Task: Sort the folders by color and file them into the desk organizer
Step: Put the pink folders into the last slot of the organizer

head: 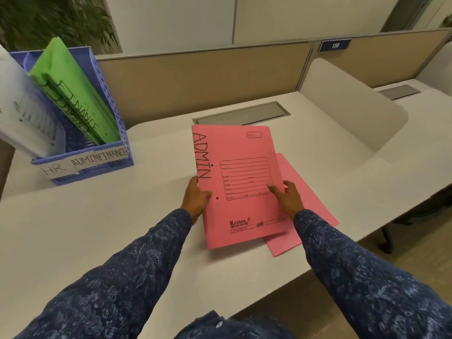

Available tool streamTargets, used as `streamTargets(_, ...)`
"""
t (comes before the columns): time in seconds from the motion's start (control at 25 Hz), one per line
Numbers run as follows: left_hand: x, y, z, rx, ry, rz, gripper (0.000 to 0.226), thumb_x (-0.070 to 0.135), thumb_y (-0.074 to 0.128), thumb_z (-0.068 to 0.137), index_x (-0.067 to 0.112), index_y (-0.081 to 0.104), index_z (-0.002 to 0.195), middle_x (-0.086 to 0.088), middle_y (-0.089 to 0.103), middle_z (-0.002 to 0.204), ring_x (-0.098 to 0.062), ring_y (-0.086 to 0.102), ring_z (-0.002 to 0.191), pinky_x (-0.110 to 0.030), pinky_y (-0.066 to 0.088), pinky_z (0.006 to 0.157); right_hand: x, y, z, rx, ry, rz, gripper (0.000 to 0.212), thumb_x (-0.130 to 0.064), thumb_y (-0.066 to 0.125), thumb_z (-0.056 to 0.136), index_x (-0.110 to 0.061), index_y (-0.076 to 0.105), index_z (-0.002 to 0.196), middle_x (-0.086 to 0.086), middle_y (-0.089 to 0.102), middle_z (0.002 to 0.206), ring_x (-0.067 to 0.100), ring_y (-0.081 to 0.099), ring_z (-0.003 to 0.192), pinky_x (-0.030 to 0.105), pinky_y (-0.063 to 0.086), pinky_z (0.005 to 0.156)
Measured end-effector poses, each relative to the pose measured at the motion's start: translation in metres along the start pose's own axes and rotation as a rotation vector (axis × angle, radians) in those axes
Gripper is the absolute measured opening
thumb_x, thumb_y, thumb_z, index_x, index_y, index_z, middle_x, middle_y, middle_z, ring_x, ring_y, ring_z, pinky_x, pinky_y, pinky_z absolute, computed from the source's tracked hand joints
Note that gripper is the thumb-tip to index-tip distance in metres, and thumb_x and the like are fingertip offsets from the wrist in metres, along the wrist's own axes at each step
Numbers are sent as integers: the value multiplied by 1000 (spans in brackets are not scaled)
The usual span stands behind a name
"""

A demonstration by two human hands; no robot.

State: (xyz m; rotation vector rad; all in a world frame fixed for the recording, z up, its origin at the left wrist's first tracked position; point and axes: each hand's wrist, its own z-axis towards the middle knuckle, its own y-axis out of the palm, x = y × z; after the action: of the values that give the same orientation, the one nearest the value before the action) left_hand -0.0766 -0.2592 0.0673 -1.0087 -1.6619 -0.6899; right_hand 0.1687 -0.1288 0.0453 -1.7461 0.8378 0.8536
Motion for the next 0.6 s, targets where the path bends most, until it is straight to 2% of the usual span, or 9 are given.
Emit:
streamTargets(0.04, -4, -14, -3, 21, -4, -21, 47, -6, 51, 87, 18, 45, 126, -3, 63, 115, -24, 66, 101, -43, 59, 82, -7, 12, -3, -2, 7, 55, 70, -52, 63, 89, -5, 47, 138, 16, 53, 139, 32, 57, 119, 48, 48, 101)
streamTargets(0.12, -11, -44, -9, 65, -16, -55, 46, -5, 51, 88, 20, 46, 127, 1, 65, 110, -22, 67, 96, -35, 60, 71, -19, 35, -11, -41, 38, 154, 47, -49, 61, 91, -7, 70, 110, 14, 68, 118, 32, 66, 103, 46, 53, 93)
streamTargets(0.2, -18, -78, -20, 115, -24, -70, 46, -4, 51, 89, 23, 47, 125, 4, 65, 106, -19, 68, 93, -28, 58, 63, -21, 64, -19, -122, 76, 209, 31, -36, 66, 90, -8, 73, 100, 15, 72, 110, 33, 68, 97, 48, 55, 90)
streamTargets(0.28, -26, -110, -29, 163, -38, -85, 45, -4, 51, 89, 24, 48, 125, 3, 65, 108, -19, 68, 93, -29, 58, 64, -24, 92, -27, -194, 105, 231, 19, -14, 68, 87, -6, 70, 104, 19, 71, 111, 36, 69, 94, 53, 57, 87)
streamTargets(0.36, -35, -140, -39, 204, -50, -84, 43, -4, 50, 90, 25, 48, 123, -2, 65, 112, -22, 67, 96, -35, 59, 70, -30, 119, -37, -244, 102, 206, 23, -2, 65, 85, -8, 68, 107, 18, 71, 111, 38, 70, 92, 55, 57, 84)
streamTargets(0.48, -45, -180, -52, 278, -51, -132, 36, 2, 49, 94, 24, 50, 123, -4, 66, 115, -25, 68, 99, -43, 59, 81, -47, 159, -53, -302, 30, 107, 31, -7, 63, 86, -11, 62, 117, 11, 68, 115, 33, 69, 96, 52, 58, 85)
streamTargets(0.56, -48, -204, -59, 350, -29, -178, 23, 17, 49, 99, 24, 53, 121, -4, 67, 115, -24, 68, 100, -44, 58, 84, -61, 183, -60, -319, -65, 37, 38, -10, 63, 87, -9, 57, 124, 9, 66, 117, 25, 68, 95, 41, 59, 81)
streamTargets(0.6, -48, -217, -63, 390, -12, -193, 20, 26, 48, 101, 24, 55, 120, -3, 68, 115, -22, 68, 100, -42, 58, 83, -69, 196, -64, -329, -122, 15, 39, -10, 63, 87, -8, 56, 126, 7, 66, 116, 19, 67, 90, 30, 59, 74)
